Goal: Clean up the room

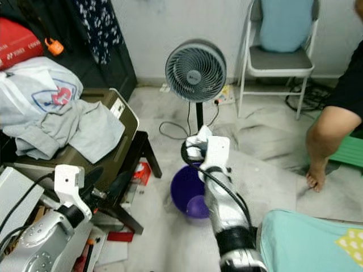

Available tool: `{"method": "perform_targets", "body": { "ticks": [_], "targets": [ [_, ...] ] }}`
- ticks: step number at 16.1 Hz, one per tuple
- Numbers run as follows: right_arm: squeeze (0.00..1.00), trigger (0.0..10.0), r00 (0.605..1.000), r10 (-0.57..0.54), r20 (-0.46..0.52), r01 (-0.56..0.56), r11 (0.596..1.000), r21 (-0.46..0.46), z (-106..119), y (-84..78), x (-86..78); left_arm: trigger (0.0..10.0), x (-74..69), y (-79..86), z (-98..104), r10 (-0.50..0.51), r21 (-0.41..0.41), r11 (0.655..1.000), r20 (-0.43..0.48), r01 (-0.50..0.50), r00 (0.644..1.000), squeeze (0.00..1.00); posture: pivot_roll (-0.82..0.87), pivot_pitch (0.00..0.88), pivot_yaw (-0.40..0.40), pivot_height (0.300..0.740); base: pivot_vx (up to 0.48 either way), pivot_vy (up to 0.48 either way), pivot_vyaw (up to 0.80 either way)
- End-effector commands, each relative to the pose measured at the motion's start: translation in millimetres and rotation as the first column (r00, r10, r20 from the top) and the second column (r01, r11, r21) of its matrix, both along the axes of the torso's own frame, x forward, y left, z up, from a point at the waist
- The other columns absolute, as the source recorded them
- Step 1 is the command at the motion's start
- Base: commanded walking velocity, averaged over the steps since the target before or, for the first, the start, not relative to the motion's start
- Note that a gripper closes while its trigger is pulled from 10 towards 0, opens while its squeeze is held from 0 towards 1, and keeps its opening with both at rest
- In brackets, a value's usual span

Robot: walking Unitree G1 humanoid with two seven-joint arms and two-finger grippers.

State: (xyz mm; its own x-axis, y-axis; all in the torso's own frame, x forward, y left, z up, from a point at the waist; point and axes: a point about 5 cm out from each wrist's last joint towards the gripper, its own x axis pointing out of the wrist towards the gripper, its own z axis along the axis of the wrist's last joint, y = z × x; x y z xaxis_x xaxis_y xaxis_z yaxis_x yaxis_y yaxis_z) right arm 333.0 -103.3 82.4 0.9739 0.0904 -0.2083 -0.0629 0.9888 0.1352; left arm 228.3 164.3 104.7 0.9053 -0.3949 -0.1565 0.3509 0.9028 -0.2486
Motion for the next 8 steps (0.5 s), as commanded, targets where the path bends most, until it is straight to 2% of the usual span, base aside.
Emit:
{"method": "perform_targets", "body": {
  "ticks": [1, 5, 8],
  "targets": [
    [0.0, 10.0, 1.0, 0.023, -0.003, -0.023, 1.0, -0.011, -3, 10.6, 2.1, 10.0, -1.0, 6.6, 4, 0.012, 0.013, 1.0, -0.001, -0.012, 1.0, 0.0, -0.1, 0.152, 0.144, 0.74, 0.0, 0.0, 0.0],
    [0.0, 10.0, 1.0, 0.013, -0.028, -0.013, 1.0, -0.024, -12, 14.6, 4.5, 10.0, -5.6, 7.0, 5, 0.004, 0.015, 1.0, -0.017, -0.004, 1.0, 0.0, -0.1, 0.181, 0.152, 0.74, 0.0, 0.0, 0.0],
    [0.0, 10.0, 0.998, 0.006, -0.055, -0.008, 0.999, -0.037, -22, 20.9, 0.7, 10.0, -16.9, 9.8, 6, 0.0, 0.022, 1.0, -0.044, 0.001, 0.999, 0.0, -0.07, 0.214, 0.164, 0.74, 0.0, 0.0, 0.0]
  ]
}}
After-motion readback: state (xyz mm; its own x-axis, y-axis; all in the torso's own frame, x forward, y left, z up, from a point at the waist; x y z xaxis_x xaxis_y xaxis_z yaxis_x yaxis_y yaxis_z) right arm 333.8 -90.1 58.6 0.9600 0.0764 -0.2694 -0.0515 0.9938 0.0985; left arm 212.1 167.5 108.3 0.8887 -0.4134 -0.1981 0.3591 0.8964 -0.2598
